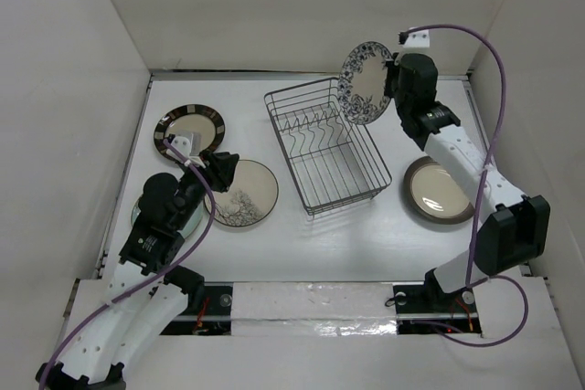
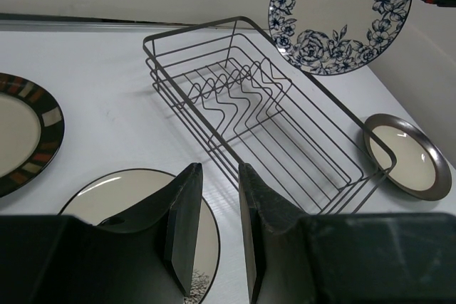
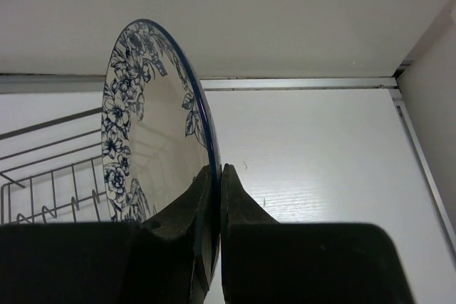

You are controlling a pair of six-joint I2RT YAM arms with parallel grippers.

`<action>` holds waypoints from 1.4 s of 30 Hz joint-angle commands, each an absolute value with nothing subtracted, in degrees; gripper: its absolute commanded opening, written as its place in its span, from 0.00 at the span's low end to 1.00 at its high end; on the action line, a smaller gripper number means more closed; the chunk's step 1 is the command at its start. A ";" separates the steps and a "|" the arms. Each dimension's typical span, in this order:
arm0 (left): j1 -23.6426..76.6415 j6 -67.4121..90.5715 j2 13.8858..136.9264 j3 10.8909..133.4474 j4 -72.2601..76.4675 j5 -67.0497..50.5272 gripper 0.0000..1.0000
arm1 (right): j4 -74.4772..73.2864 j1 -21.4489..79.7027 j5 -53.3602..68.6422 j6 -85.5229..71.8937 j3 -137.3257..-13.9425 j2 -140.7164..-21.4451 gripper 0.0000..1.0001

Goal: Load the plates into the dish rack

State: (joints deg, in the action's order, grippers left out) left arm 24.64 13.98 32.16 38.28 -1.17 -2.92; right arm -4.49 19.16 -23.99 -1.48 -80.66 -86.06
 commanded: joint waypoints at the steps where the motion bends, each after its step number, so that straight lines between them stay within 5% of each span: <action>1: 24.43 13.71 31.64 40.43 0.35 -2.90 0.24 | 6.15 21.18 -29.79 2.28 -87.01 -84.99 0.00; 42: 24.43 13.71 33.22 40.87 0.17 -3.07 0.24 | 17.23 34.19 -46.32 15.38 -80.86 -100.19 0.01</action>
State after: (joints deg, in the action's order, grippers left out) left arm 24.64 13.98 32.99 38.28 -1.21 -2.87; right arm 5.61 33.50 -41.63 14.87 -79.90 -102.19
